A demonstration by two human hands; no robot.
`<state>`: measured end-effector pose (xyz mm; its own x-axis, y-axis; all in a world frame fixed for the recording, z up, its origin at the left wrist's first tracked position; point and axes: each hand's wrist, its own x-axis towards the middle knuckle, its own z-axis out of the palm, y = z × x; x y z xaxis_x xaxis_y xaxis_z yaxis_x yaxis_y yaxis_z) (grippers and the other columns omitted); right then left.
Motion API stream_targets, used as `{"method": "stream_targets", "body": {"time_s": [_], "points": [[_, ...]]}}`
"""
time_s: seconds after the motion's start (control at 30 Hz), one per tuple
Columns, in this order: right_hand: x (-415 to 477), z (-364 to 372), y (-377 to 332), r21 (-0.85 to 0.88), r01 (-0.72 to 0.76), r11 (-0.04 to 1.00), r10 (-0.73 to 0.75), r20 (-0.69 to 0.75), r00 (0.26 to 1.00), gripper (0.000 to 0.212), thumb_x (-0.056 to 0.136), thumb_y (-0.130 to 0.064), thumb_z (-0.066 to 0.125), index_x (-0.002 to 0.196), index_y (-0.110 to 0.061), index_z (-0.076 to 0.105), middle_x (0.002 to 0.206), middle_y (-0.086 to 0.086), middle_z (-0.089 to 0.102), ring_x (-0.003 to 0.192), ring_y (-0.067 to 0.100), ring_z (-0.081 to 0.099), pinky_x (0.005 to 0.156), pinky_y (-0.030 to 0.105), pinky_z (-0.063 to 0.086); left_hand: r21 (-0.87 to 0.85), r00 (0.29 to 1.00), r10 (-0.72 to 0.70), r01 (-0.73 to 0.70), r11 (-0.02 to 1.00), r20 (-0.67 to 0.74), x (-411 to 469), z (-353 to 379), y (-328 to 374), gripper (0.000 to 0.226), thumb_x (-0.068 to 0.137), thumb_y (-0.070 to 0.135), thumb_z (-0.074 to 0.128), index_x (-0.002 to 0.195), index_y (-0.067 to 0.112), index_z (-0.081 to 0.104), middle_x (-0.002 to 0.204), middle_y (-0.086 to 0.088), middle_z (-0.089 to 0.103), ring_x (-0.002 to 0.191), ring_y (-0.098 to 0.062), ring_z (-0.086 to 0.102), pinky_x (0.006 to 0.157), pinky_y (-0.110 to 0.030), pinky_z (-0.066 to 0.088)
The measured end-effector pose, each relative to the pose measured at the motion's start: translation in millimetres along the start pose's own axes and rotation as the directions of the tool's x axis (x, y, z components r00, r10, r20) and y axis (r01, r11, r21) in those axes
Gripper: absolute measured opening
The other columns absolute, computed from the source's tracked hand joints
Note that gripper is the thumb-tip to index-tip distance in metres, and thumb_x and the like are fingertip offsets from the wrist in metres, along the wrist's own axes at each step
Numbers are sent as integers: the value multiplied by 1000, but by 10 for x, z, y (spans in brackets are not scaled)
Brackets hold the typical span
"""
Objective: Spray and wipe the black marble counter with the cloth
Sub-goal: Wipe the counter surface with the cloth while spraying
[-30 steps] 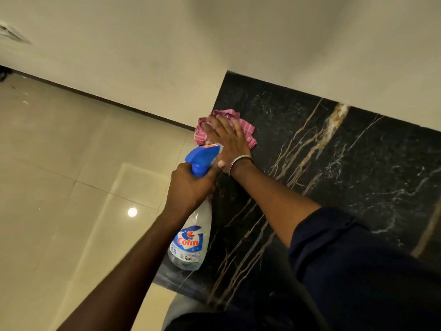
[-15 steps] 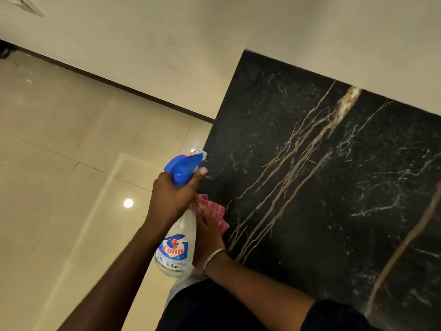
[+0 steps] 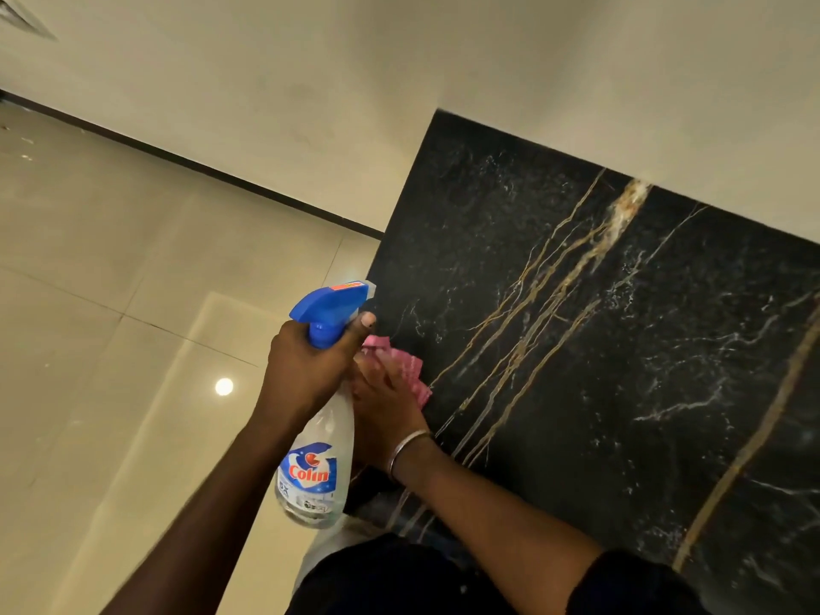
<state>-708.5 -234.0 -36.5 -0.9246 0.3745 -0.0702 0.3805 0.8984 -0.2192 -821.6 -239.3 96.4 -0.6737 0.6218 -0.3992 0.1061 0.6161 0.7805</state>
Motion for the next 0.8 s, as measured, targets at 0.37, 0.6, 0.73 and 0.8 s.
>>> {"method": "stream_targets", "body": {"time_s": [0.37,0.6,0.73,0.8], "points": [[1476,-575,2201,5,-339,941,338,-97,936,58,95,-37,40,151,-25,34,159,3,31,148,25,23,121,50,12,-18,998,16,-15,1000,56,616,425,510,39,84,50,62,81,10,62,58,-7,66,53,-12,65,55,-14,46],[1952,-753,2827,16,-430,903,428,-120,896,56,96,-35,42,151,-27,34,160,3,27,148,26,21,121,50,10,-34,998,28,-26,999,61,742,539,583,36,83,47,65,77,11,63,55,-7,64,50,-11,63,51,-9,46],[1855,-735,2687,28,-447,894,448,-109,888,57,97,-35,42,152,-26,32,161,3,26,149,25,18,121,50,6,-33,997,25,-23,999,76,664,546,560,35,81,47,63,82,12,61,56,-6,63,49,-9,62,50,-8,45],[1728,-714,2497,30,-445,895,445,-113,888,58,96,-35,45,151,-26,34,160,4,29,149,26,19,122,51,7,-17,997,35,-34,999,69,615,520,540,33,83,46,64,84,13,61,58,-7,64,50,-10,62,50,-8,45]]}}
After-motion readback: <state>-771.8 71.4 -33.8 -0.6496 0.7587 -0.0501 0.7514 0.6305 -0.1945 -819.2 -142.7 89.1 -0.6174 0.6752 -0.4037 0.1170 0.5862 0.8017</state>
